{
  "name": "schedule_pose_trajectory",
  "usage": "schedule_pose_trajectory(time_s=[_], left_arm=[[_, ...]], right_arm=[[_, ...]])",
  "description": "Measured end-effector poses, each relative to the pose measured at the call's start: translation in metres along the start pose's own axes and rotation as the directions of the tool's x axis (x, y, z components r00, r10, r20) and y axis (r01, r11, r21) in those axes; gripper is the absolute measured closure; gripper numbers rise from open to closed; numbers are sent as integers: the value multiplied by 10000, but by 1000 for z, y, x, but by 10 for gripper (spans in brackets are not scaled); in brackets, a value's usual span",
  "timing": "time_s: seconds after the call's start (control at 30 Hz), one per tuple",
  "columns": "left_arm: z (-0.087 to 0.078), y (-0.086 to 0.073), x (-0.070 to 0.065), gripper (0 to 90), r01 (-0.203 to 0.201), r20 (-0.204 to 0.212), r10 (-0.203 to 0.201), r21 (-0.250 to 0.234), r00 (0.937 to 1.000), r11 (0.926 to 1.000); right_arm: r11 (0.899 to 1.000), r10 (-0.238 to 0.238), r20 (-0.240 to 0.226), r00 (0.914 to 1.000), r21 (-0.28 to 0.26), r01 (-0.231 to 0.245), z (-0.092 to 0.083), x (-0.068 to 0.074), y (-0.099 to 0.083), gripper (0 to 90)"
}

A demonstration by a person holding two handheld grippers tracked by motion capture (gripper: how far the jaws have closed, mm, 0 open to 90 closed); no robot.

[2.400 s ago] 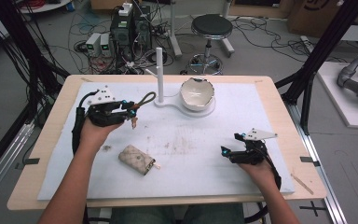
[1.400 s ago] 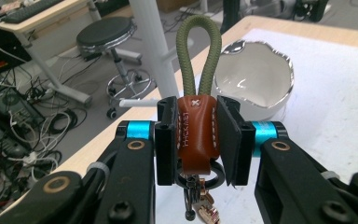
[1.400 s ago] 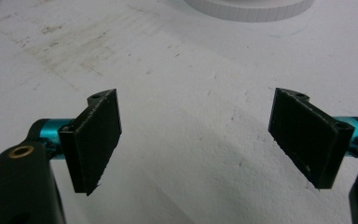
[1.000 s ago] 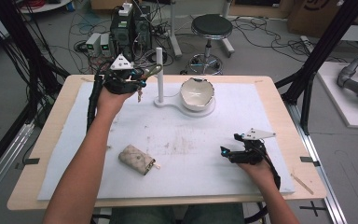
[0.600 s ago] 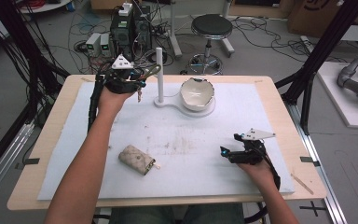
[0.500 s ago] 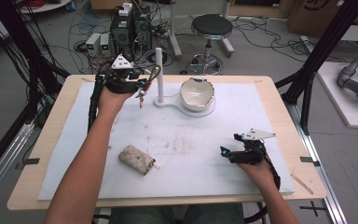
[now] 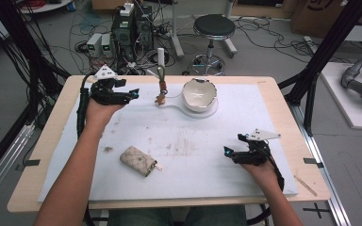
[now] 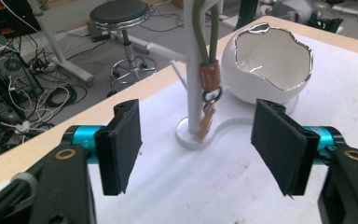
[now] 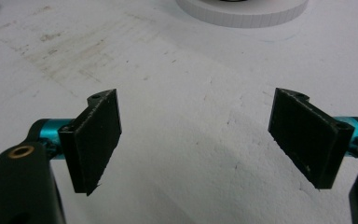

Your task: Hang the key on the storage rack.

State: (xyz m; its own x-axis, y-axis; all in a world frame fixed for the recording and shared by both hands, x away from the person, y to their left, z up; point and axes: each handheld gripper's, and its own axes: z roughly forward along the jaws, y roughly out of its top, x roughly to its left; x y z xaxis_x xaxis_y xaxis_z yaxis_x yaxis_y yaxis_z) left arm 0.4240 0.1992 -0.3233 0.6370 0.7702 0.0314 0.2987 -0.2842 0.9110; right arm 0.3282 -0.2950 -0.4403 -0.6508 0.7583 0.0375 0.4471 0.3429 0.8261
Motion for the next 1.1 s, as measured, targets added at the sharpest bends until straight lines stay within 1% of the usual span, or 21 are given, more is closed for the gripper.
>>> schedule_pose_trajectory(time_s=[0.1,0.17,0.23,0.27,0.37,0.4,0.53,0.67,0.7,0.73,0.9,1.0,1.03,1.1], left_arm=[[-10,-11,1,299,159,80,-158,-14,9998,9999],[-17,-19,1,288,142,98,-141,-49,9999,9999],[-22,-27,0,273,195,159,-195,-37,9997,9998],[-24,-30,0,271,214,183,-213,-34,9996,9998],[-30,-40,-2,257,330,246,-328,-69,9992,9994],[-32,-43,-3,257,320,306,-318,-62,9990,9995],[-39,-54,-8,251,253,278,-252,-33,9993,9997],[-42,-68,-13,239,453,516,-450,-61,9977,9990],[-42,-71,-14,234,546,591,-540,-83,9968,9985],[-43,-74,-15,232,534,637,-529,-65,9966,9985],[-47,-91,-17,220,790,718,-783,-70,9943,9969],[-49,-103,-16,220,1019,734,-1011,-63,9922,9948],[-50,-106,-15,220,1069,727,-1061,-73,9917,9942],[-51,-109,-14,220,1116,710,-1112,-13,9913,9938]], right_arm=[[9999,88,-24,10000,-53,-88,1,0,2,172],[9999,64,-16,10000,-95,-65,2,-1,4,172],[9998,49,-24,10000,-168,-49,4,-1,6,172],[9999,103,-49,9999,-136,-103,4,-1,6,172],[9999,74,-23,10000,-119,-74,6,-1,7,173],[9998,129,2,9999,-118,-129,6,-1,7,172],[9997,185,46,9998,-161,-184,5,-2,8,172],[9996,186,64,9998,-199,-185,6,-2,10,172],[9997,106,54,9999,-198,-105,7,-2,10,172],[9998,151,47,9999,-147,-150,7,-2,10,172],[9998,136,54,9999,-147,-135,6,-2,9,172],[9998,173,24,9998,-130,-173,5,-2,7,172],[9997,226,-29,9997,-82,-227,5,-2,6,172],[9999,158,-20,9999,-70,-158,5,-3,5,172]])
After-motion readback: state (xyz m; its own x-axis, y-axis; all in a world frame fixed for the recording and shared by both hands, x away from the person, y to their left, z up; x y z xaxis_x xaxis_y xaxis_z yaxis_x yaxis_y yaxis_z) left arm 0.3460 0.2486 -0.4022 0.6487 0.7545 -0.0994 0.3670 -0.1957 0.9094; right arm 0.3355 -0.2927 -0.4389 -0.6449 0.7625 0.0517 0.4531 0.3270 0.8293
